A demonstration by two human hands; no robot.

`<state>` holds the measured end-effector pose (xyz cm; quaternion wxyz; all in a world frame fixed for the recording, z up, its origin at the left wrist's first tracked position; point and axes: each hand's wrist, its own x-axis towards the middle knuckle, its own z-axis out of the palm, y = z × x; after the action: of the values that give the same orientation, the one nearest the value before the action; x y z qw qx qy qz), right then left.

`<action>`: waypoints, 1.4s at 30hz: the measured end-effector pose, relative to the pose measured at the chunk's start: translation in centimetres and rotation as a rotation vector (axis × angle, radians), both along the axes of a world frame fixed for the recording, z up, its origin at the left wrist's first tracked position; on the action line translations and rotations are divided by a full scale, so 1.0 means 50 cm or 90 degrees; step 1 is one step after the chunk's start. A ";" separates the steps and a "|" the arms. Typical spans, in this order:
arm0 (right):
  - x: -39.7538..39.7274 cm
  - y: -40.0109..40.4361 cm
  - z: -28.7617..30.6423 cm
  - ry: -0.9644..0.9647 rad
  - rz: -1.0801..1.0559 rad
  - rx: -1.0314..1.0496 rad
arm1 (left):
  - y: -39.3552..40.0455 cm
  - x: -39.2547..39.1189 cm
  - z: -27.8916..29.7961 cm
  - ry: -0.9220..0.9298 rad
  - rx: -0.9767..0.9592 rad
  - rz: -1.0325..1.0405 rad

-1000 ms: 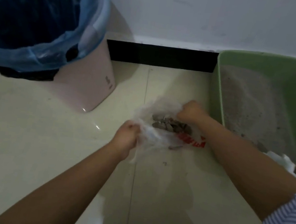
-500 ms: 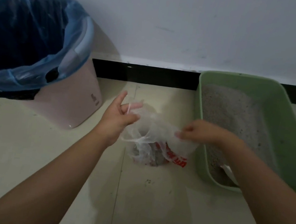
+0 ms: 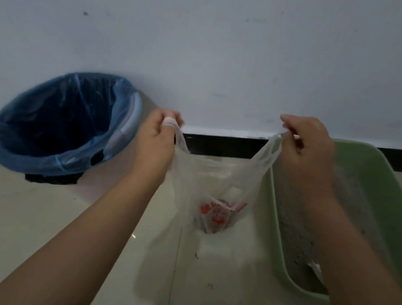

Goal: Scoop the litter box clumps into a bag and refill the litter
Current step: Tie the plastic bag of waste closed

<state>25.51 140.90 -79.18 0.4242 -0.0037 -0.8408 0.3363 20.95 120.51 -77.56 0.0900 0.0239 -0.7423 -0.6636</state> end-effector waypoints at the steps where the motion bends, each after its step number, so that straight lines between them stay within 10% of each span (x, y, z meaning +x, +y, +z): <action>1: -0.002 -0.004 -0.002 -0.035 -0.015 -0.109 | 0.008 -0.006 0.009 -0.148 0.142 -0.047; 4: -0.017 -0.019 -0.038 -0.246 -0.009 -0.410 | 0.022 -0.003 0.002 -0.342 0.248 -0.106; 9: -0.018 -0.017 -0.085 -0.330 0.093 -0.871 | 0.020 0.035 -0.048 -0.280 0.286 -0.056; 13: -0.017 -0.011 -0.111 -0.310 0.058 -0.856 | 0.007 0.012 -0.079 -0.243 0.408 -0.015; 21: 0.028 -0.017 -0.187 -0.645 0.191 -0.271 | 0.018 0.068 -0.175 -0.230 -0.058 -0.203; 27: 0.024 -0.030 -0.204 -0.537 0.089 -0.723 | 0.042 0.074 -0.199 -0.217 -0.101 -0.361; 31: 0.007 -0.021 -0.199 -0.339 0.033 -1.035 | 0.061 0.057 -0.179 -0.268 0.161 -0.207; 38: 0.022 -0.029 -0.159 -0.558 0.225 -0.971 | 0.069 0.037 -0.165 -0.424 0.318 -0.251; 42: 0.043 0.002 -0.155 -0.392 0.259 -1.115 | 0.047 0.025 -0.156 -0.506 0.381 -0.291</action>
<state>27.65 140.99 -86.91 -0.0367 -0.2625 -0.3490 0.8989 22.20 122.84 -85.36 -0.3547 0.1349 -0.4845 -0.7882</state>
